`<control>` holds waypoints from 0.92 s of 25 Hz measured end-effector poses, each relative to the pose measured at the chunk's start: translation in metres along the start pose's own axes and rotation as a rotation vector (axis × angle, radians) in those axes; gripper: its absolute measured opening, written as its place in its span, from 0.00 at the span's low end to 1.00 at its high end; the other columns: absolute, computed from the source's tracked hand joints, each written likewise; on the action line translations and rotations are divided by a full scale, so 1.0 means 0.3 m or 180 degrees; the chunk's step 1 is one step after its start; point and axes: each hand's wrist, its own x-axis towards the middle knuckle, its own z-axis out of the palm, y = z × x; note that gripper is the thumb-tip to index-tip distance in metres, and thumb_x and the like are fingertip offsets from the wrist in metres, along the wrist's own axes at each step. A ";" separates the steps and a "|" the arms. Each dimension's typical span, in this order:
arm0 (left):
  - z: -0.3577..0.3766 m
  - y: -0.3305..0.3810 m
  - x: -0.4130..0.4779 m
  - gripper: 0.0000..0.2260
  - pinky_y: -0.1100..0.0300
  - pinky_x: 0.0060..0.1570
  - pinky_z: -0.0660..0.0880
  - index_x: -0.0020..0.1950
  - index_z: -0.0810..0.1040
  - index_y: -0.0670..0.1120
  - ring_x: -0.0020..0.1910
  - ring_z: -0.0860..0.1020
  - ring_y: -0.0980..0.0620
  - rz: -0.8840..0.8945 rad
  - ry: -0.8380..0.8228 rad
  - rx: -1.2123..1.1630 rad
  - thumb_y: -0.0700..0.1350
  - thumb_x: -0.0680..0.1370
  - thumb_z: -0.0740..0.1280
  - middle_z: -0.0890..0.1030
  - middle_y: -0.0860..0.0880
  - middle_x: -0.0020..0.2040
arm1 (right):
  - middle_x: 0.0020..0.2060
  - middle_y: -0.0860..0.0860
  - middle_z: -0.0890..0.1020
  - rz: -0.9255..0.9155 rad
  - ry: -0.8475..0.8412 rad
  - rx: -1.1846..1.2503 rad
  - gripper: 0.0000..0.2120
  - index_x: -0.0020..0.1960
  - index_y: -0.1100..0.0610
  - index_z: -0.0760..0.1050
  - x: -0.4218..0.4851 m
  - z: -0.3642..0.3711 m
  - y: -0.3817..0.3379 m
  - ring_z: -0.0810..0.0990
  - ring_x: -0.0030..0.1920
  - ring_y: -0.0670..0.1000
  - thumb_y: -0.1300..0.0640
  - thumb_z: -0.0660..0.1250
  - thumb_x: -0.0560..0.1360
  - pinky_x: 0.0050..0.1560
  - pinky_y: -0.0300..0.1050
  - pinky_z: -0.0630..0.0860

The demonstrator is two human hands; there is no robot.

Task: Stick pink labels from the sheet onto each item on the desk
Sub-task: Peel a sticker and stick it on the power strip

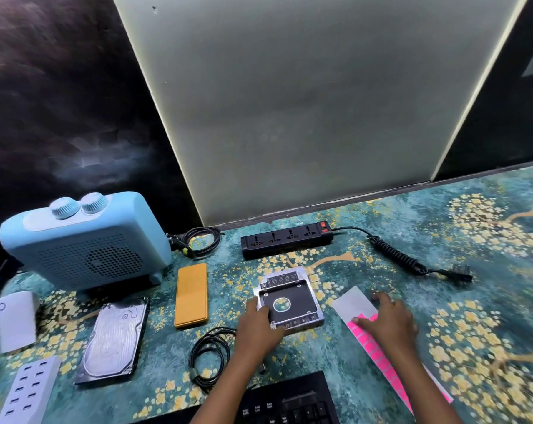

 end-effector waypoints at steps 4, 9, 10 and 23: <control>-0.025 0.002 -0.026 0.26 0.54 0.66 0.64 0.71 0.65 0.44 0.70 0.64 0.44 0.0064 0.0164 -0.0228 0.49 0.75 0.65 0.60 0.44 0.73 | 0.49 0.62 0.82 -0.0028 0.0283 0.0964 0.16 0.53 0.62 0.77 -0.008 -0.032 0.028 0.80 0.50 0.61 0.59 0.74 0.67 0.49 0.52 0.75; -0.060 0.112 -0.069 0.17 0.58 0.52 0.74 0.63 0.72 0.48 0.52 0.77 0.50 0.0318 -0.0220 -0.1999 0.49 0.75 0.67 0.75 0.48 0.60 | 0.36 0.54 0.84 -0.0326 -0.0596 0.2802 0.16 0.52 0.59 0.74 -0.096 -0.181 -0.072 0.83 0.36 0.54 0.63 0.74 0.65 0.39 0.46 0.79; -0.067 0.147 -0.082 0.11 0.59 0.45 0.76 0.56 0.75 0.49 0.44 0.80 0.52 0.0256 -0.0592 -0.2689 0.48 0.75 0.67 0.79 0.47 0.54 | 0.32 0.50 0.84 -0.0481 -0.0741 0.2776 0.15 0.50 0.57 0.74 -0.120 -0.201 -0.100 0.83 0.31 0.51 0.64 0.74 0.65 0.35 0.43 0.79; -0.095 0.217 -0.110 0.08 0.58 0.38 0.76 0.40 0.76 0.44 0.31 0.77 0.53 -0.0416 -0.0935 -0.3879 0.46 0.77 0.64 0.78 0.49 0.31 | 0.52 0.43 0.72 -0.2643 0.0333 0.1480 0.16 0.52 0.45 0.79 -0.168 -0.119 -0.143 0.75 0.50 0.48 0.56 0.74 0.66 0.50 0.32 0.70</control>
